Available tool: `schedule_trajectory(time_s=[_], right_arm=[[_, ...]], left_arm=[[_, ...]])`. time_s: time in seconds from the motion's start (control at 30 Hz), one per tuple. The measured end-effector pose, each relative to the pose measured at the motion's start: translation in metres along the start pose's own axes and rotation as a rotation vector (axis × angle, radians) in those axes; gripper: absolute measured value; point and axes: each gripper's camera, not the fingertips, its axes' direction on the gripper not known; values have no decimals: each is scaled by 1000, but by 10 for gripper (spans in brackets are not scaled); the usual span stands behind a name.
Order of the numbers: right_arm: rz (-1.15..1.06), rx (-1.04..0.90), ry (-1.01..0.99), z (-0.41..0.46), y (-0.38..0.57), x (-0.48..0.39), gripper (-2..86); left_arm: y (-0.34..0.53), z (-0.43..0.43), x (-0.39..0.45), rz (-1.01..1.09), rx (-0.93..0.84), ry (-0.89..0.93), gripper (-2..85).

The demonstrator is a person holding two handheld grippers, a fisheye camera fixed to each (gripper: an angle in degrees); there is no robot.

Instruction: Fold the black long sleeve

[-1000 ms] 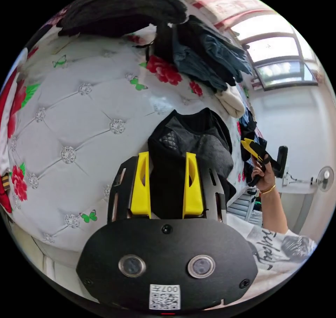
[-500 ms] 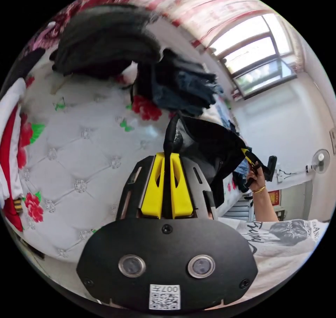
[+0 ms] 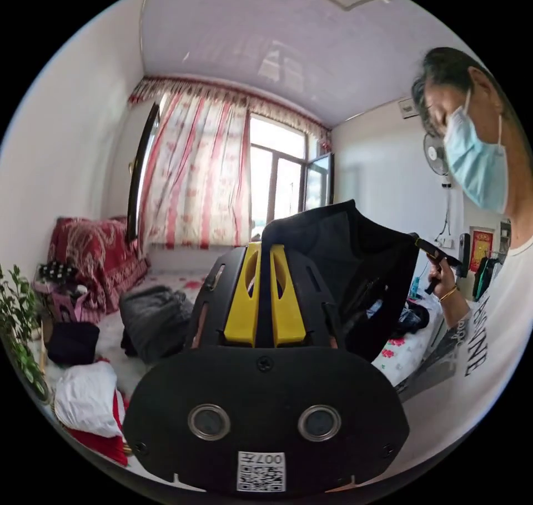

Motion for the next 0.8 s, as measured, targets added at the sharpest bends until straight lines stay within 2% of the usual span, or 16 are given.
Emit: schedule_trajectory(time_s=[0.2,0.33,0.43,0.5,0.57,0.63,0.73,0.8], right_arm=[[-91,105,14,-22,-31,-17,-2],[-104,31,39,27,-46,-4,1],[-79,-155,69,107,-39,18,9],[-58,-315,96,166,-19,34,21],[-10,-440,111,215,17,53,36],[124,-661,125,260,81,80,60],[271,-832,118,264,167,102,66],[352,-926,141,253,218,113,68]], left_arm=[[-45,-34,53,111,142,-49,-3],[-59,9,61,136,66,-96,3],[-47,105,44,116,-158,-146,19],[-9,207,1,-58,-433,-65,58],[37,264,-36,-245,-623,-7,87],[80,281,-58,-373,-702,-64,98],[142,270,-58,-440,-766,-141,92],[204,262,-37,-455,-942,-157,93]])
